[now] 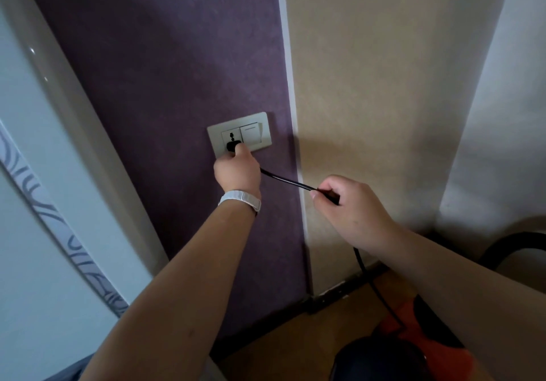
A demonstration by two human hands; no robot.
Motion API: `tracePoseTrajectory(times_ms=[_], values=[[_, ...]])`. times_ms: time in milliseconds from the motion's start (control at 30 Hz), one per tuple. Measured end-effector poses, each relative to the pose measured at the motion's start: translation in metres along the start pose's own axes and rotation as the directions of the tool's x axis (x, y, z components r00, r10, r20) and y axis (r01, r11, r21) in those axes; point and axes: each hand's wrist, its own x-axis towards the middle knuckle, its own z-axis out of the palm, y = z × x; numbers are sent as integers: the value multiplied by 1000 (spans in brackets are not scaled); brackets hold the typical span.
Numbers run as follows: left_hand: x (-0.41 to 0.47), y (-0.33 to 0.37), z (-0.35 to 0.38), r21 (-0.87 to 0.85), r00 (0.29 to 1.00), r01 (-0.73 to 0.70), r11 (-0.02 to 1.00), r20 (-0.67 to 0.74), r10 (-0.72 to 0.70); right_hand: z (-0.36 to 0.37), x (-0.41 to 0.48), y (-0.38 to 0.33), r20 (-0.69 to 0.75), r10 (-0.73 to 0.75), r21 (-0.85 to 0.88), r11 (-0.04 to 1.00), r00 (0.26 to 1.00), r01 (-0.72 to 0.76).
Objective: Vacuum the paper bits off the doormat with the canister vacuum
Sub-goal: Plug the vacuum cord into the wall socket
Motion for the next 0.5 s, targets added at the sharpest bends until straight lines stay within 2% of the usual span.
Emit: tracePoseTrajectory(times_ms=[200,300,400,500], values=[[-8,1,5,-46,999,16,999,-31,-17,-4,5,6,-6,30,-58,998,1000,-30],[-20,-1,-7,-54,996,40,998,76,-36,-6,-2,13,54,53,-80,996,997,-49],[-42,-14,-24,43,976,-80,996,207,69,-5,-11,25,99,108,-98,990,989,-98],[-71,-38,-41,178,928,-257,950,320,191,-8,-23,40,165,159,-112,984,973,-141]])
